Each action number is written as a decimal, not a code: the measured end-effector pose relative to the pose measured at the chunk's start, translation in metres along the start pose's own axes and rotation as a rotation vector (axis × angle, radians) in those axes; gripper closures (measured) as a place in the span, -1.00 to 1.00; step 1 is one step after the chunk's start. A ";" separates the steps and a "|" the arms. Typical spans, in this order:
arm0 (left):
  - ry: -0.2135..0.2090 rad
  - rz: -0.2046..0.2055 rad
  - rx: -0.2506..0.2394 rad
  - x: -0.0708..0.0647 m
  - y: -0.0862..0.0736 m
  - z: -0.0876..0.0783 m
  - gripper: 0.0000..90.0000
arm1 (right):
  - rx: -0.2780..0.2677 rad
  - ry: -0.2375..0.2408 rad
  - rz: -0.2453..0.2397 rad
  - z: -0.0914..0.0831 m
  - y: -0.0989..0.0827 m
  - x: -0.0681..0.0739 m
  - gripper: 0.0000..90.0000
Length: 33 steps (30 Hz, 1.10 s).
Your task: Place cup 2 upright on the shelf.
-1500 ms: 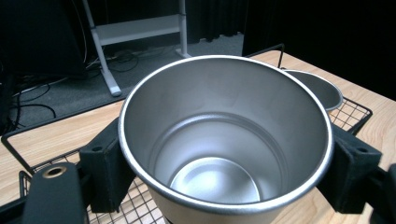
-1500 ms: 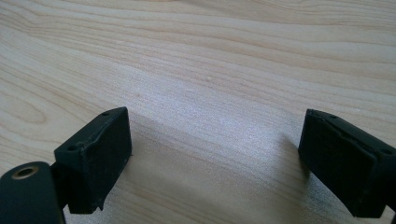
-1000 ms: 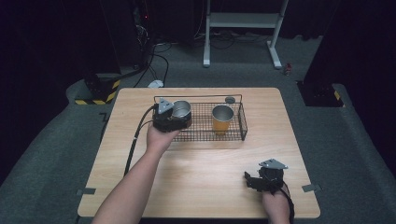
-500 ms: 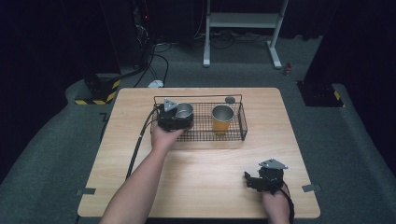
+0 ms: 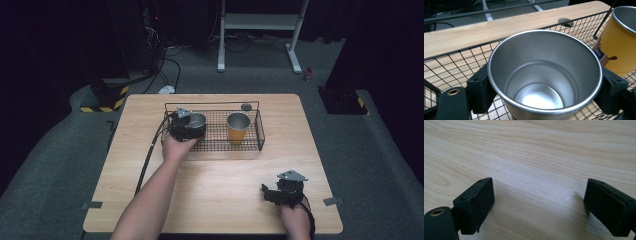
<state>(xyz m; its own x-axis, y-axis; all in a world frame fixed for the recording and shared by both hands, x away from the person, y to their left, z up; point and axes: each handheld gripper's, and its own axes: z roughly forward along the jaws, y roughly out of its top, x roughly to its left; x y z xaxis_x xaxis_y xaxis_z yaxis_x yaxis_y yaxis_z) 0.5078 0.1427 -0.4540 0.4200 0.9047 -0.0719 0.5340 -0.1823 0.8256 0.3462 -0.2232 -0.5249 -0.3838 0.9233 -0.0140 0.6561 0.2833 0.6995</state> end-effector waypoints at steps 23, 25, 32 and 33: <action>0.045 -0.007 0.093 0.004 0.001 0.009 -0.58 | -0.001 0.000 0.000 0.000 0.000 0.000 -0.79; 0.043 -0.011 0.095 0.003 0.001 0.010 -0.58 | 0.000 0.000 0.000 0.000 0.000 0.001 -0.79; 0.032 -0.001 0.095 0.001 0.003 0.012 -0.58 | -0.001 0.001 0.000 0.000 0.000 0.001 -0.79; 0.031 0.001 0.103 0.001 0.003 0.014 -0.58 | -0.001 0.000 -0.001 0.000 0.000 0.000 -0.79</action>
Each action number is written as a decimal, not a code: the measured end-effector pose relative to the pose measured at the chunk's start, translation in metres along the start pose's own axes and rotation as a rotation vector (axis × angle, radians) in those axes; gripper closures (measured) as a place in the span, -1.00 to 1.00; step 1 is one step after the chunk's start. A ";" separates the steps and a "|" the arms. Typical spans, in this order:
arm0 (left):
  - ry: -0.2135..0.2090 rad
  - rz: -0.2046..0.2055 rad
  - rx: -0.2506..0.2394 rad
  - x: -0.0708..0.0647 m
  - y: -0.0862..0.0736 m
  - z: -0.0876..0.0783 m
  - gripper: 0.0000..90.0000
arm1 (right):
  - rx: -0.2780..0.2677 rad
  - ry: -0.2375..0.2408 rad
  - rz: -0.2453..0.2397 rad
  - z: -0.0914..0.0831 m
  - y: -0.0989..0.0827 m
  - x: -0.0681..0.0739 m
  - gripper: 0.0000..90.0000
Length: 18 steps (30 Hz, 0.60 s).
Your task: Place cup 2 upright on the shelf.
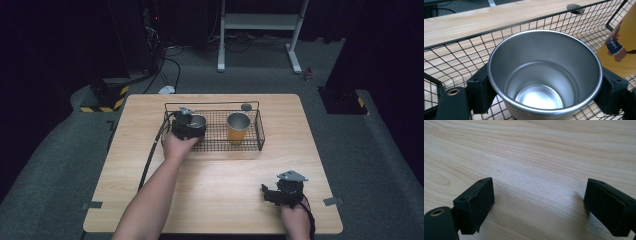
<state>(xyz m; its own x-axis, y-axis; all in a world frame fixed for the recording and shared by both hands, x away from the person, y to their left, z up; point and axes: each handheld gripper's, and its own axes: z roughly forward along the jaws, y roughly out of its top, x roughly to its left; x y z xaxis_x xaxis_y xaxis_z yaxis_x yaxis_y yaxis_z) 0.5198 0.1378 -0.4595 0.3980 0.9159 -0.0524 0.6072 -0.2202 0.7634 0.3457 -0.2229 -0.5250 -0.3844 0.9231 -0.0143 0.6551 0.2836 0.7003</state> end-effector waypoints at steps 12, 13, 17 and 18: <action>0.018 0.003 0.040 0.002 -0.001 0.004 -0.59 | 0.001 0.000 0.001 0.000 0.000 0.000 -0.79; 0.016 0.004 0.043 0.002 -0.001 0.005 -0.58 | 0.001 0.000 0.001 0.000 0.000 0.000 -0.79; 0.018 0.001 0.049 0.002 -0.002 0.005 -0.59 | 0.000 0.000 0.000 0.000 0.000 0.000 -0.79; 0.020 0.000 0.052 0.002 -0.002 0.005 -0.59 | 0.002 0.000 0.001 0.000 0.000 0.000 -0.79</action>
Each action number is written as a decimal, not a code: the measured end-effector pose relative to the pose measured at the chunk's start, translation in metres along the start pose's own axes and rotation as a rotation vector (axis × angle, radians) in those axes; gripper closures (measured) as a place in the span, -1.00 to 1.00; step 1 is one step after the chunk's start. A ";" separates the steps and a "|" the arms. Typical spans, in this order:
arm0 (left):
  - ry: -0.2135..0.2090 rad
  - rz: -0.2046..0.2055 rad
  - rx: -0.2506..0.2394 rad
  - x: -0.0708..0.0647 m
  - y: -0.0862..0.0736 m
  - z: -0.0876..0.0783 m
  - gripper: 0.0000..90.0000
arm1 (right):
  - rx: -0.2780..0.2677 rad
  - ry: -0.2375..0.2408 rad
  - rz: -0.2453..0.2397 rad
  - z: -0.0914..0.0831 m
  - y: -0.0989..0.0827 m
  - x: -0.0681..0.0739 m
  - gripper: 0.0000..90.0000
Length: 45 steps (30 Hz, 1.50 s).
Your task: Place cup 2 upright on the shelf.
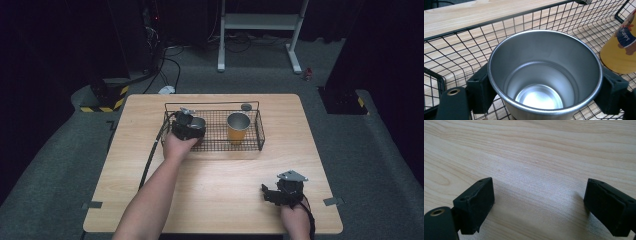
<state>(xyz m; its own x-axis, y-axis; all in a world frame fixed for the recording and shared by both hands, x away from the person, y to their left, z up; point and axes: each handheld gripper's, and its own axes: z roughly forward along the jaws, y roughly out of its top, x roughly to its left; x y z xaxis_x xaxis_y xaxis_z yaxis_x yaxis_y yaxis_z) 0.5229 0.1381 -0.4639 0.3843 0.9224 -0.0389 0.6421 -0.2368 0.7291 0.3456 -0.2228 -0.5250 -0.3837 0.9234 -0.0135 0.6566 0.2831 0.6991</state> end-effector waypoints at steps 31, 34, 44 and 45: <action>0.003 0.018 0.058 0.001 -0.003 0.001 -0.60 | -0.002 0.001 -0.001 0.000 0.000 0.000 -0.79; 0.003 0.016 0.062 0.002 -0.005 0.002 -0.60 | -0.001 0.001 -0.001 0.000 0.000 0.000 -0.79; 0.002 0.007 0.087 0.005 -0.007 0.003 -0.71 | -0.001 0.001 -0.001 0.000 0.000 0.000 -0.79; 0.003 0.007 0.086 0.005 -0.007 0.003 -0.73 | -0.002 0.001 -0.002 0.000 0.000 0.000 -0.79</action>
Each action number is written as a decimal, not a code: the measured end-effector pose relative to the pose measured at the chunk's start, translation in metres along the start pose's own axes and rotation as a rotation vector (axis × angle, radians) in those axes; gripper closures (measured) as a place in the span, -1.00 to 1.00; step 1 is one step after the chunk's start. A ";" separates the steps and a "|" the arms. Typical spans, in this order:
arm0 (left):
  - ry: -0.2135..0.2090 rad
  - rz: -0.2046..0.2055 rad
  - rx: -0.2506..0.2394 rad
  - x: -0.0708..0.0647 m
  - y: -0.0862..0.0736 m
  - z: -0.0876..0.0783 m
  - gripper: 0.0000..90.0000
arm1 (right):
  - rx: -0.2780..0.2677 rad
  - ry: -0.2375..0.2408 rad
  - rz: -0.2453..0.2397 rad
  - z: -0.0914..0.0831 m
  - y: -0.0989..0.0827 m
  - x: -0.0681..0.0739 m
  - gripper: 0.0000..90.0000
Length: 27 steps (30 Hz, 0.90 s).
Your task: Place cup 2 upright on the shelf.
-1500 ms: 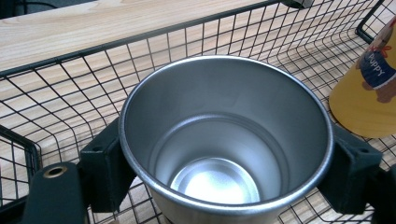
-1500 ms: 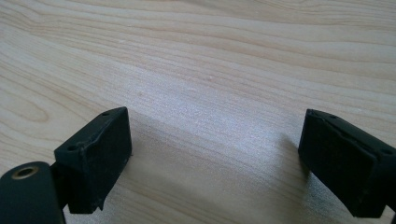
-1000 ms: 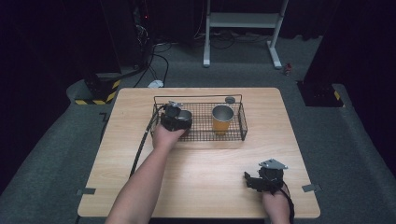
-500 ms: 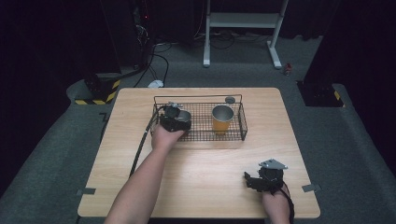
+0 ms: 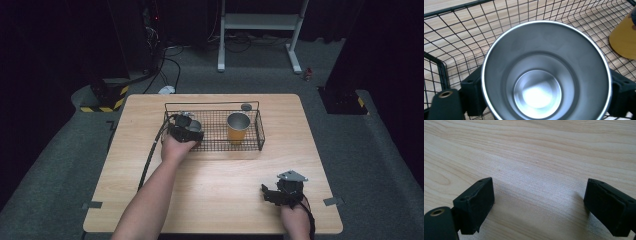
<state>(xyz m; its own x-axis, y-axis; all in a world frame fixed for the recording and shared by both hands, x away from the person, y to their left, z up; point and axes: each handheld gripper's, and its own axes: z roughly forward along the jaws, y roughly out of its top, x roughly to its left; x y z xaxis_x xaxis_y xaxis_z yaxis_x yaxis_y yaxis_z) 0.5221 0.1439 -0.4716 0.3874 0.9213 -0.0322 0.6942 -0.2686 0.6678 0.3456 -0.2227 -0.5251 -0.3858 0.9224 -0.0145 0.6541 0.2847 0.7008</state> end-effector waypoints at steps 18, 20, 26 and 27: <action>0.017 0.012 -0.082 0.000 0.010 -0.018 -1.00 | 0.000 0.001 0.000 0.000 0.000 0.000 -0.79; 0.015 0.015 -0.083 0.001 0.011 -0.019 -1.00 | 0.001 0.001 0.001 0.000 0.000 0.000 -0.79; 0.010 0.008 -0.111 0.000 0.016 -0.026 -1.00 | 0.001 0.001 0.001 0.000 0.000 0.000 -0.79; 0.009 0.004 -0.116 0.000 0.016 -0.027 -1.00 | 0.000 0.001 0.000 0.000 0.000 0.000 -0.79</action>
<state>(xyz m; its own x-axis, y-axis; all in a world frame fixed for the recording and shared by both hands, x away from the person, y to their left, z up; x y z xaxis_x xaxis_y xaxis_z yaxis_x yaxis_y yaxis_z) 0.5171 0.1470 -0.4409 0.3842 0.9230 -0.0229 0.6177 -0.2386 0.7494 0.3456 -0.2228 -0.5251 -0.3866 0.9221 -0.0142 0.6539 0.2850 0.7008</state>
